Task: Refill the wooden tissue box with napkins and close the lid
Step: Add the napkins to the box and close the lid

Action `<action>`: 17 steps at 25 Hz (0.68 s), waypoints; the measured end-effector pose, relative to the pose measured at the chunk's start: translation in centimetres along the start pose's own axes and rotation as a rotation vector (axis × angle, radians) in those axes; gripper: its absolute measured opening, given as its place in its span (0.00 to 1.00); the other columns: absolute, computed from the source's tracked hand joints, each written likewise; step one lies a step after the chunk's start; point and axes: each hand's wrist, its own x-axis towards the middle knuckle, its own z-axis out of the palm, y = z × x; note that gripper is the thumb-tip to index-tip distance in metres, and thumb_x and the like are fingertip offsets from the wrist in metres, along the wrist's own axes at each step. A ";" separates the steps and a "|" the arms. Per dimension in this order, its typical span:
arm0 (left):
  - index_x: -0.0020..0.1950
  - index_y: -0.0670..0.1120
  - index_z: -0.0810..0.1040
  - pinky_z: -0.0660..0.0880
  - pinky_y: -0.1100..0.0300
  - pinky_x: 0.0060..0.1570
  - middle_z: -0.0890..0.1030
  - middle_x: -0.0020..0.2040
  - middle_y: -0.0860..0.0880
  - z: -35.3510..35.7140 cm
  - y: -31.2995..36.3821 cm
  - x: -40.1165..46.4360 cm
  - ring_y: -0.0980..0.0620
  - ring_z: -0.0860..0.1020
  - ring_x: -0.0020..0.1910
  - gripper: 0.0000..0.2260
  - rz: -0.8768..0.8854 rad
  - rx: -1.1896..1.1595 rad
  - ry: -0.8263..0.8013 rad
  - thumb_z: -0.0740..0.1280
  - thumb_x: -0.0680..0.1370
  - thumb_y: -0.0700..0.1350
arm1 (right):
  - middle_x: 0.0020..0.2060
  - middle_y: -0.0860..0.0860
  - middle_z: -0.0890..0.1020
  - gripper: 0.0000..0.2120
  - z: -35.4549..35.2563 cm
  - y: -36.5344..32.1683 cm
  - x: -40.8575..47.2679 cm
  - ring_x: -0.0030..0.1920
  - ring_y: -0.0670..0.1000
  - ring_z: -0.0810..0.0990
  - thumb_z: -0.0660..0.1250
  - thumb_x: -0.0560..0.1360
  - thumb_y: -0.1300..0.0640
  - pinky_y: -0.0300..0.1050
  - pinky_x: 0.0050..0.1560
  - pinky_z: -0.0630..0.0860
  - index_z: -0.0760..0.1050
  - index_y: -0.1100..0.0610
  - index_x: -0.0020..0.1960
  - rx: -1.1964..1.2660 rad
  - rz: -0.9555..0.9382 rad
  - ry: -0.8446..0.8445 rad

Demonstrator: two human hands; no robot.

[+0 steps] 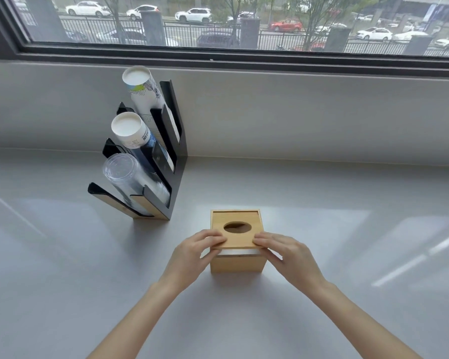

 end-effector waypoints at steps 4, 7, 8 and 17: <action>0.57 0.48 0.79 0.69 0.66 0.58 0.78 0.61 0.53 0.4 -0.5 -0.6 0.55 0.76 0.59 0.11 -0.030 0.043 -0.093 0.65 0.76 0.41 | 0.47 0.46 0.86 0.14 0.3 -0.1 -0.9 0.50 0.47 0.84 0.77 0.64 0.65 0.43 0.45 0.82 0.84 0.53 0.47 -0.058 -0.040 -0.040; 0.59 0.49 0.78 0.67 0.65 0.61 0.76 0.63 0.54 0.4 -0.6 -0.6 0.56 0.73 0.63 0.12 -0.033 0.053 -0.118 0.64 0.77 0.42 | 0.47 0.46 0.86 0.14 0.5 -0.2 -1.0 0.50 0.46 0.84 0.77 0.63 0.65 0.41 0.45 0.82 0.84 0.53 0.47 -0.069 -0.049 -0.039; 0.60 0.49 0.78 0.67 0.65 0.62 0.75 0.64 0.54 0.5 -0.6 -0.6 0.57 0.72 0.64 0.12 -0.032 0.053 -0.122 0.63 0.77 0.42 | 0.47 0.46 0.86 0.14 0.5 -0.2 -1.1 0.50 0.46 0.84 0.77 0.63 0.65 0.42 0.45 0.82 0.84 0.53 0.47 -0.072 -0.051 -0.031; 0.61 0.47 0.77 0.64 0.64 0.66 0.75 0.65 0.52 1.0 -0.7 -0.8 0.56 0.70 0.66 0.13 0.005 0.080 -0.104 0.63 0.77 0.40 | 0.46 0.46 0.86 0.13 1.3 -0.4 -1.4 0.50 0.47 0.84 0.78 0.63 0.65 0.40 0.46 0.81 0.84 0.53 0.46 -0.074 -0.007 0.014</action>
